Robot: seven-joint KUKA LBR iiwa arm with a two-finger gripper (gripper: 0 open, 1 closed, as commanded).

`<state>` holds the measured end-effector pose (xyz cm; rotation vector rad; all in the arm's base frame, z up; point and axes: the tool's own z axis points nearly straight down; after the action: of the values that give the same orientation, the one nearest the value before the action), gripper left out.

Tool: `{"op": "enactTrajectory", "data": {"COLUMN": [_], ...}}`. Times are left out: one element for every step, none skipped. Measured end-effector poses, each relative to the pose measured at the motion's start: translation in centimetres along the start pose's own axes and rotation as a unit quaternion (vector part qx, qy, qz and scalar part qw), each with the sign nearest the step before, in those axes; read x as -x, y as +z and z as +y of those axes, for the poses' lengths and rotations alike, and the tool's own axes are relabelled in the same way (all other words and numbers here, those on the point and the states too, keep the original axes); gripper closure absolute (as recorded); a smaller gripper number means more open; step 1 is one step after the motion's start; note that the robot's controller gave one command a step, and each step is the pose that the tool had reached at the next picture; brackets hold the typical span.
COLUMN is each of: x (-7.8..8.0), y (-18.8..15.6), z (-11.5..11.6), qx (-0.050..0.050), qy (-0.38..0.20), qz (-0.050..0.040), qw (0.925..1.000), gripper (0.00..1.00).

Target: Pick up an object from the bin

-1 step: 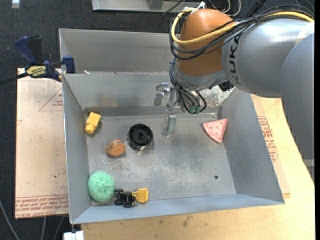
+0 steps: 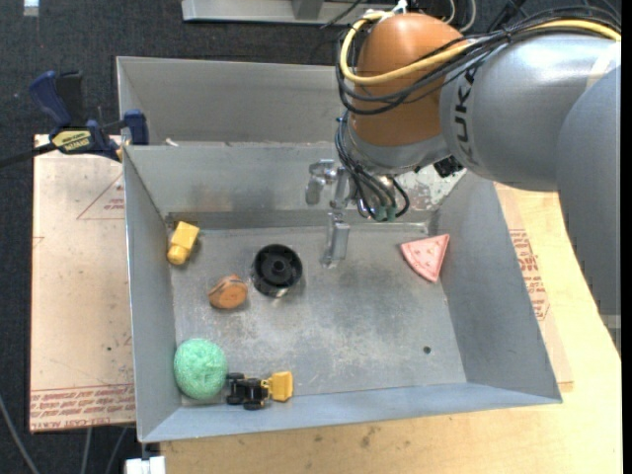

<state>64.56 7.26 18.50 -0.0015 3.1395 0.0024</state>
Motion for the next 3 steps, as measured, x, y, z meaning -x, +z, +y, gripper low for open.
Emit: {"op": "enactTrajectory", "data": {"x": [-0.3, -1.1, -1.5], "y": [4.9, 5.0, 5.5], "z": [1.8, 3.8, 3.9], "qx": [0.0, 0.0, 0.0], "qy": [-0.083, -0.255, -0.298], "qz": [-0.001, -0.0002, -0.0003], "qw": [0.9965, 0.9669, 0.9544], "gripper": [0.0, 0.0, 0.0]}}
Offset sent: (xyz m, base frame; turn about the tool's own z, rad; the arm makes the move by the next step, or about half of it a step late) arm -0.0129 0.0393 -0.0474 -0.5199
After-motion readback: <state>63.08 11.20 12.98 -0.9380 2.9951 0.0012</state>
